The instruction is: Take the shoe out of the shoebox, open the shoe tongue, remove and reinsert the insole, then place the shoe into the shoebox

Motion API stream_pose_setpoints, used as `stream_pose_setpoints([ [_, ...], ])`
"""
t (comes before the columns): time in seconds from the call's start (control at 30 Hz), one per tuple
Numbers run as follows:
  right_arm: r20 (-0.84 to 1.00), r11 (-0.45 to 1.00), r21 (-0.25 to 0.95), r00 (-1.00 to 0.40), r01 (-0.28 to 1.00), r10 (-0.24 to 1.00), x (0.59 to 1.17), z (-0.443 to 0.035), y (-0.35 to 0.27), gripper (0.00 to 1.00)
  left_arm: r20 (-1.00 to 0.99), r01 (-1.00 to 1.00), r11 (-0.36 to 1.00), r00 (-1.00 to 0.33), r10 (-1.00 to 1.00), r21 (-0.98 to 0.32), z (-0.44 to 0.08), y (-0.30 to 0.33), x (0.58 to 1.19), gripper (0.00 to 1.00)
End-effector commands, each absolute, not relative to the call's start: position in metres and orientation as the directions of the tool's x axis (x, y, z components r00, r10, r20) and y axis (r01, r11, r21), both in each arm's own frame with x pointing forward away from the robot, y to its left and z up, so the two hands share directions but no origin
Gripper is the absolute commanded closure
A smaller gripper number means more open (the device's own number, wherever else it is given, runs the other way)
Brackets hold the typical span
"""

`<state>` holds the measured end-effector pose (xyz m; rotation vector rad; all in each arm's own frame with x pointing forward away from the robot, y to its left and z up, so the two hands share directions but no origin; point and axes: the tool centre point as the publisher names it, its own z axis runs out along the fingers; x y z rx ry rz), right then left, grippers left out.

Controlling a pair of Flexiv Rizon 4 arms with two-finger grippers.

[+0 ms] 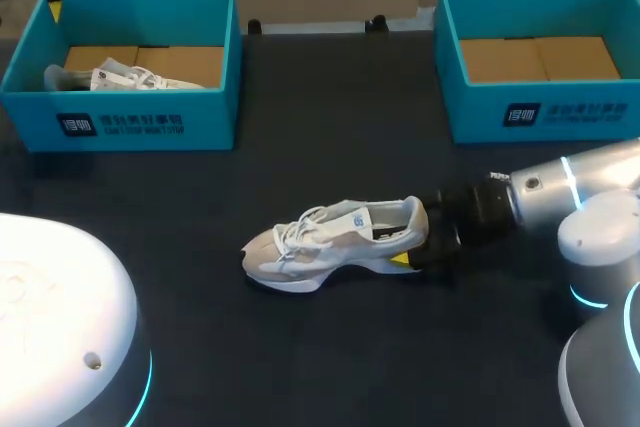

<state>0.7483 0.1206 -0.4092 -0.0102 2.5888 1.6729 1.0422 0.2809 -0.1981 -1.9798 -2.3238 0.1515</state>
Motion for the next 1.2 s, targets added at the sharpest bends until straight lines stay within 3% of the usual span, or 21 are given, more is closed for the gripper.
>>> stream_pose_setpoints([
  [0.03, -0.069, 0.415, 0.909, -0.996, -0.039, 0.058, 0.741, -0.405, 0.116, 1.00, 0.002, 0.979, 0.157, -0.158, 0.987, -0.131, -0.198, 0.281, 1.043, 0.00],
  [1.13, -0.051, 0.408, 0.913, -0.995, -0.012, 0.085, 0.741, -0.414, 0.113, 1.00, 0.002, 0.979, 0.157, -0.158, 0.987, -0.131, -0.198, 0.281, 1.043, 0.00],
  [1.2, -0.051, 0.408, 0.913, -0.995, -0.012, 0.085, 0.741, -0.414, 0.113, 1.00, 0.061, 0.978, 0.192, -0.188, 0.980, -0.083, -0.196, 0.269, 1.035, 0.00],
])
